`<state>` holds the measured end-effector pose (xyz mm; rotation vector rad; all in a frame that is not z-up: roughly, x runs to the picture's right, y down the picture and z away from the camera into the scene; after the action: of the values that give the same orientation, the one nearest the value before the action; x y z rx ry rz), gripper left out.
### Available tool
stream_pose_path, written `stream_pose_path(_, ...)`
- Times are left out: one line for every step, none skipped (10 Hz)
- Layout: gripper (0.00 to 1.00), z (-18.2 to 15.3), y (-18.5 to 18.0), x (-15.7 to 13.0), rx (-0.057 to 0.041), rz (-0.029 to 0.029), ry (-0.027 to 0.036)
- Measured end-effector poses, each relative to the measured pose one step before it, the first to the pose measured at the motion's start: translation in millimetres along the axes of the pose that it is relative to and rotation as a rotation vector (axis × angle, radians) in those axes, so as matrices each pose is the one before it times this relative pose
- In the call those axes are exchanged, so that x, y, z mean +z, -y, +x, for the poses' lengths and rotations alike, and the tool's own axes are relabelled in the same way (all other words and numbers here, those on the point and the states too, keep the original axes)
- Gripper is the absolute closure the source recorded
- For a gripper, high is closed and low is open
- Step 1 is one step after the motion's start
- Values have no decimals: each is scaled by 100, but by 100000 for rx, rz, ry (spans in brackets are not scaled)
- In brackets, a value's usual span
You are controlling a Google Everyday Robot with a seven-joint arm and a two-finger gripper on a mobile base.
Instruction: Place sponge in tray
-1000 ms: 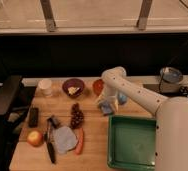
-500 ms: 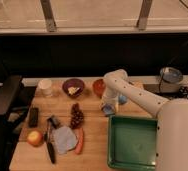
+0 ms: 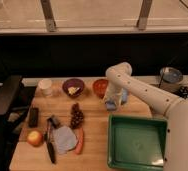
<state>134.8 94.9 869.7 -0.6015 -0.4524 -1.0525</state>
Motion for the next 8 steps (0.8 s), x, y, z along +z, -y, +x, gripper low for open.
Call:
stream_pose_path(100,529,-1905,-1601,4246,-343,-698)
stream_pose_path(100,142,-1156,-1258,3012,72,-83)
stream_pose_path(100,-62,-869,-861,2252,-81,48)
stream_pose_path(100,-401,-1253,-1049,3055,-517,328)
stream_pose_path(100,-566,-770,-607,1534,-458,450)
stream_pose_path(100,-920,-917,-593,1854,-325,985)
stream_pose_path(100,-1057,-754,-260,1488,-137,1580)
stream_pose_path(100,-1193,-913,-158,1797,-509,1738)
